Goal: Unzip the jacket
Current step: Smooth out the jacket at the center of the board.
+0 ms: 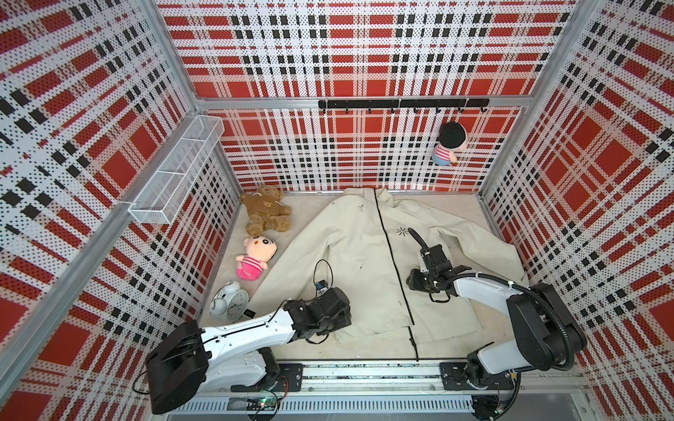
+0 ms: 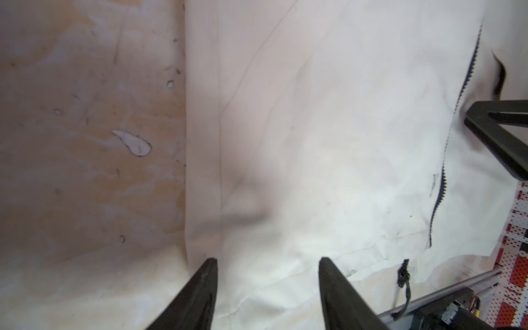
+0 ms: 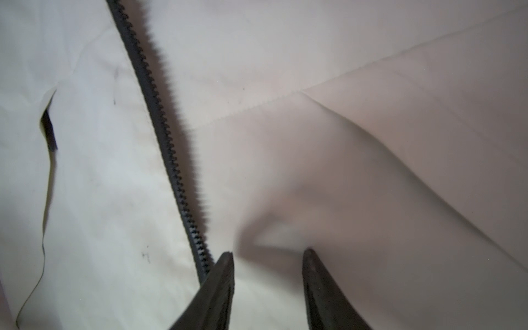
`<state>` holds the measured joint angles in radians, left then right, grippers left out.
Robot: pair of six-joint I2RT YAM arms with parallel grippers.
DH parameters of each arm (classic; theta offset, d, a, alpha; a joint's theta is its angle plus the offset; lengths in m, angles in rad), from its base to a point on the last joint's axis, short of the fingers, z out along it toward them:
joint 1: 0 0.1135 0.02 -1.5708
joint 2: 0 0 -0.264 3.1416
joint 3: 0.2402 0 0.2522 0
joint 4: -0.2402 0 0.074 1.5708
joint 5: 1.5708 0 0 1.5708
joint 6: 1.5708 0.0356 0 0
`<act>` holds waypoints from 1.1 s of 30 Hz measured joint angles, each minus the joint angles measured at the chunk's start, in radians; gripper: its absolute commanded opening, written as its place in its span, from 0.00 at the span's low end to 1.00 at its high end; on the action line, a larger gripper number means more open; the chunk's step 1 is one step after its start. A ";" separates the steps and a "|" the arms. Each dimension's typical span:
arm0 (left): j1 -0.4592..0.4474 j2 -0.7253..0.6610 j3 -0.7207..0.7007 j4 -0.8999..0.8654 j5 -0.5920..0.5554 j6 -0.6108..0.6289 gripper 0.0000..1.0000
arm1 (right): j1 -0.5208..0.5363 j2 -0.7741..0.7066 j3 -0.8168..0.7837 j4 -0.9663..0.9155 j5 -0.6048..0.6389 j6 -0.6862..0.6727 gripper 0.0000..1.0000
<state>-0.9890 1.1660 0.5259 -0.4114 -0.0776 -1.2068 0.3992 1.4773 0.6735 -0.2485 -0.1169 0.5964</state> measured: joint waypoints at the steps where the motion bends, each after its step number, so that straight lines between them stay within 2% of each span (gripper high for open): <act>1: 0.000 0.007 -0.004 0.001 0.005 0.000 0.53 | 0.000 0.000 0.000 0.003 0.000 0.000 0.42; 5: 0.000 0.042 -0.023 0.013 0.032 0.003 0.49 | 0.000 0.000 0.000 0.007 0.001 0.000 0.41; 9: -0.001 0.068 -0.026 0.030 0.047 0.010 0.41 | 0.000 0.000 0.000 0.007 0.002 0.000 0.39; 12: -0.001 0.079 -0.029 0.045 0.053 0.017 0.17 | 0.000 0.000 0.000 0.008 0.003 0.000 0.39; 15: -0.001 0.084 -0.042 0.065 0.056 0.021 0.12 | 0.000 0.000 0.000 0.011 0.005 0.000 0.38; 18: -0.001 0.079 -0.055 0.094 0.062 0.017 0.00 | 0.000 0.000 -0.002 0.015 0.005 0.001 0.36; 21: -0.001 0.043 -0.077 0.116 0.059 0.001 0.00 | 0.000 0.000 -0.003 0.016 0.006 0.003 0.35; 24: 0.000 -0.064 -0.111 0.144 0.042 -0.027 0.00 | 0.000 0.008 -0.005 0.024 0.009 0.008 0.34; 27: 0.009 -0.234 -0.158 0.180 0.011 -0.072 0.00 | 0.000 0.019 -0.005 0.037 0.013 0.014 0.30; 33: 0.077 -0.529 -0.239 0.146 -0.030 -0.149 0.00 | 0.000 0.045 -0.003 0.083 0.020 0.029 0.26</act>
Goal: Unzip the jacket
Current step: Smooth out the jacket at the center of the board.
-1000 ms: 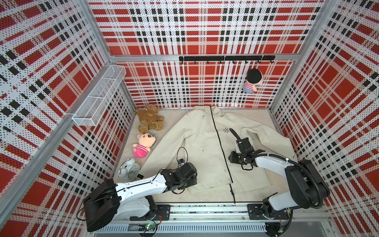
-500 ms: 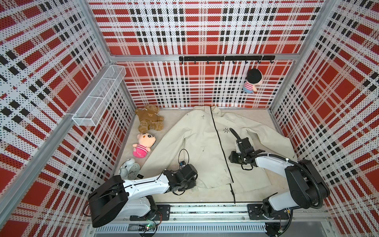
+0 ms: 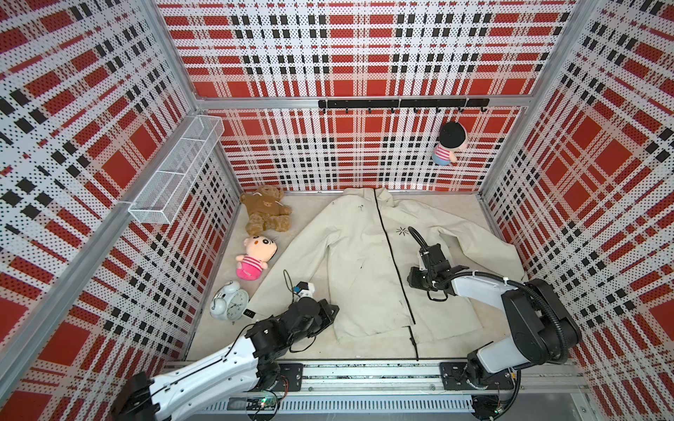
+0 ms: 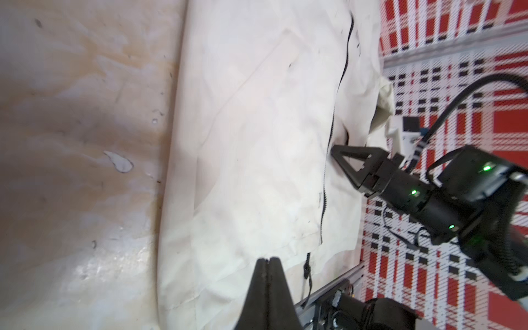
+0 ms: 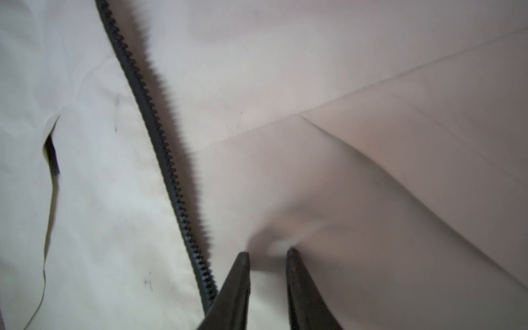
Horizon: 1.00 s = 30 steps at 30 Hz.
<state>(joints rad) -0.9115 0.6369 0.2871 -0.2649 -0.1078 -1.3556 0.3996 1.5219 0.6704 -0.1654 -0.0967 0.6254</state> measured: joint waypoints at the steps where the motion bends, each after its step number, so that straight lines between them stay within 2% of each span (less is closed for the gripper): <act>1: 0.013 -0.033 -0.002 -0.021 -0.003 -0.002 0.00 | 0.000 0.004 0.001 0.007 0.000 0.001 0.27; 3: 0.029 -0.055 -0.001 -0.048 -0.003 0.003 0.23 | 0.000 0.009 0.002 0.019 0.000 0.005 0.30; 5: 0.034 -0.031 0.012 -0.098 -0.002 0.017 0.41 | 0.000 0.009 0.003 0.025 -0.001 0.007 0.36; 7: 0.024 0.030 0.039 -0.145 -0.002 0.031 0.51 | 0.000 0.009 0.004 0.030 -0.003 0.008 0.40; 9: -0.001 0.111 0.082 -0.180 -0.006 0.046 0.55 | 0.000 0.009 0.005 0.031 -0.003 0.010 0.41; 14: -0.062 0.312 0.180 -0.195 -0.005 0.082 0.57 | 0.005 0.009 0.006 0.032 -0.010 0.006 0.46; 18: -0.078 0.403 0.199 -0.170 0.007 0.104 0.53 | 0.021 -0.011 0.002 0.018 -0.026 0.002 0.56; 22: -0.078 0.446 0.199 -0.149 0.022 0.114 0.50 | 0.054 -0.104 -0.041 -0.034 -0.056 0.000 0.62; 27: -0.078 0.472 0.198 -0.093 0.044 0.122 0.48 | 0.072 -0.276 -0.114 -0.101 -0.108 0.009 0.62; 30: -0.077 0.475 0.198 -0.067 0.051 0.124 0.45 | 0.081 -0.364 -0.157 -0.142 -0.129 0.027 0.59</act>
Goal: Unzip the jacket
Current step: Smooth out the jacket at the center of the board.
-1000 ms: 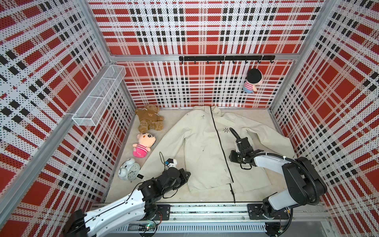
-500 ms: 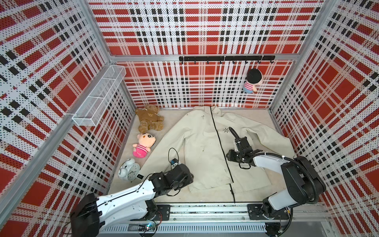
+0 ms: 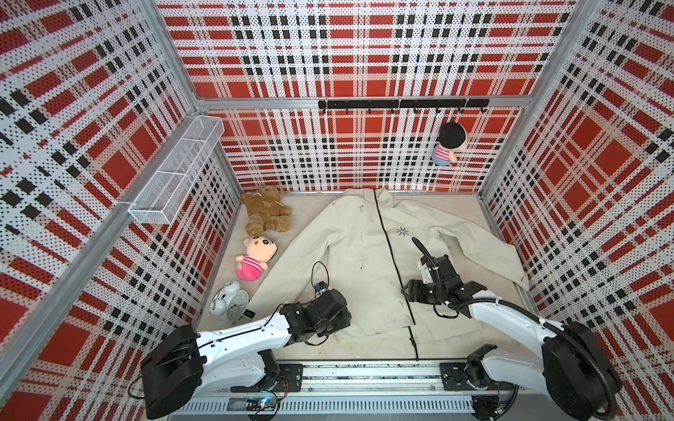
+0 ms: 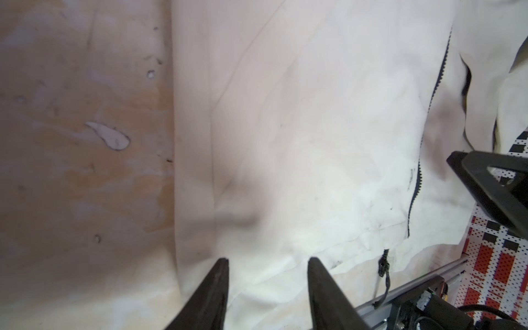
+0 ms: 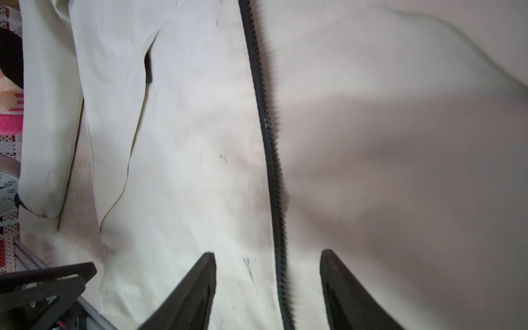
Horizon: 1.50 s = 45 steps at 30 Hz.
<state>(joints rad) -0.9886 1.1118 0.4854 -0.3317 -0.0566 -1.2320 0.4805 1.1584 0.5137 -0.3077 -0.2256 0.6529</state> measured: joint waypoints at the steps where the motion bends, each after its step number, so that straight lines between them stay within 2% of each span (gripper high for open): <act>1: 0.002 0.000 0.000 0.007 0.000 0.001 0.45 | 0.004 -0.022 -0.016 -0.010 -0.007 0.006 0.57; 8: 0.028 -0.036 0.000 0.018 -0.004 0.007 0.44 | 0.039 -0.096 -0.135 -0.047 -0.051 0.069 0.52; 14: 0.051 -0.092 -0.020 0.018 -0.007 0.008 0.44 | 0.079 -0.090 -0.148 -0.013 -0.068 0.099 0.48; 20: 0.082 -0.163 -0.061 0.011 -0.008 0.007 0.43 | 0.150 -0.035 -0.129 0.019 -0.069 0.123 0.39; 26: 0.100 -0.216 -0.091 0.008 -0.008 0.006 0.42 | 0.162 -0.008 -0.127 0.045 -0.069 0.139 0.32; 30: 0.105 -0.224 -0.094 0.002 -0.009 0.006 0.41 | 0.174 0.000 -0.121 0.041 -0.058 0.149 0.21; 37: 0.113 -0.277 -0.094 -0.008 -0.035 0.007 0.38 | 0.240 0.022 -0.020 -0.069 -0.008 0.149 0.07; 45: 0.159 -0.372 -0.071 -0.096 -0.096 0.048 0.38 | 0.386 0.107 0.179 -0.175 0.069 0.146 0.01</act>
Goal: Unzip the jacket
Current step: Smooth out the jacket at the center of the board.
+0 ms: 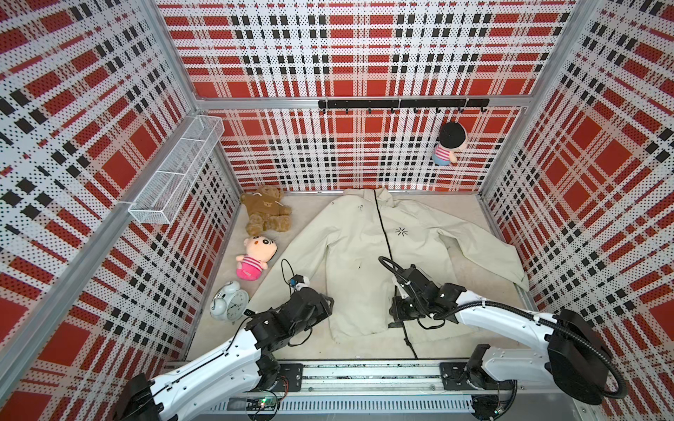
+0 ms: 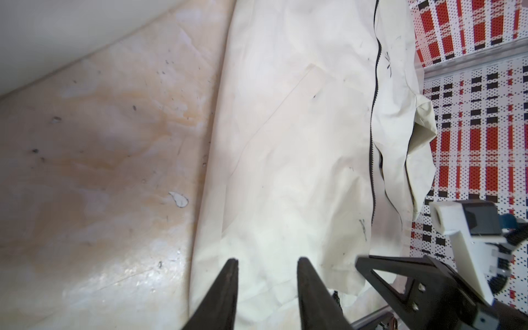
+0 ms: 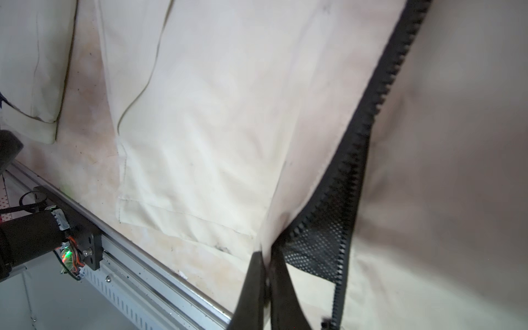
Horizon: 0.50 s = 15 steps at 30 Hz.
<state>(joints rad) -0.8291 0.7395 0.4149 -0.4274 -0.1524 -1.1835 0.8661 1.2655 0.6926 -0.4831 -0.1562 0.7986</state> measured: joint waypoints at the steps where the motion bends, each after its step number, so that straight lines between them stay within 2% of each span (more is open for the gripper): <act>1: 0.009 -0.005 0.007 -0.013 -0.006 0.010 0.38 | 0.019 0.009 0.022 -0.009 0.008 0.002 0.01; 9: 0.069 -0.015 0.082 -0.109 -0.021 0.095 0.43 | 0.117 0.024 0.132 -0.133 0.116 0.025 0.00; 15: 0.082 -0.015 0.097 -0.146 -0.021 0.134 0.44 | 0.124 -0.021 0.023 -0.164 0.141 0.061 0.04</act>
<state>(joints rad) -0.7467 0.7246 0.5114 -0.5732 -0.1734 -1.0492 0.9905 1.2449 0.7151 -0.6476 -0.0151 0.8600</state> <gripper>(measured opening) 0.440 0.063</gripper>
